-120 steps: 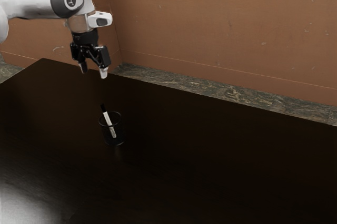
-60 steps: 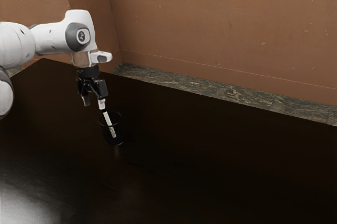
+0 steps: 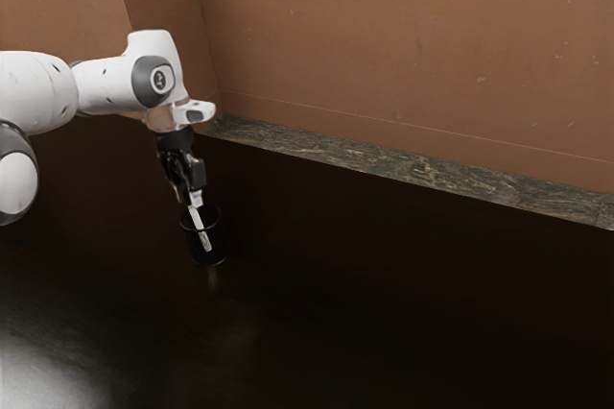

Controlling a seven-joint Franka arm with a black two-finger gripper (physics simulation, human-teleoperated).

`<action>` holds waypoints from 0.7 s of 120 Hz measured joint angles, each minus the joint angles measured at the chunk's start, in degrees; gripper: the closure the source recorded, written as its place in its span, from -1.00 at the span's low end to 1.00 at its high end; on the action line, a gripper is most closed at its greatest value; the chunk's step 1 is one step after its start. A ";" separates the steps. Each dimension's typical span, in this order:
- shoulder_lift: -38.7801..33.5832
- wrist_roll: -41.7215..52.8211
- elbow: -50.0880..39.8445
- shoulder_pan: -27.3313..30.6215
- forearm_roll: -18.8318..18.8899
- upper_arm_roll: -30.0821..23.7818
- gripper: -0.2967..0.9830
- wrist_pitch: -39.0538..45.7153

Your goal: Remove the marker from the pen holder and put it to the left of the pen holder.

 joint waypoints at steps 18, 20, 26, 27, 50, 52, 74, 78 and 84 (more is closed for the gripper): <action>-0.19 0.93 -0.02 0.01 -0.01 0.02 0.44 0.36; -0.23 1.02 -0.02 0.00 0.00 0.03 0.46 0.39; -0.31 1.28 -0.02 -0.03 0.03 0.05 0.52 0.46; -0.33 1.32 -0.02 -0.03 0.05 0.04 0.52 0.48; -2.89 1.99 0.02 -0.30 0.51 0.13 0.62 -0.08; -3.68 2.04 0.03 -0.30 0.57 0.14 0.63 -0.29; -14.04 2.48 3.86 -0.14 1.64 0.57 0.67 -5.87; -14.48 2.55 5.60 0.04 2.76 0.67 0.68 -7.66; -14.43 2.59 7.81 0.18 5.47 0.68 0.68 -10.46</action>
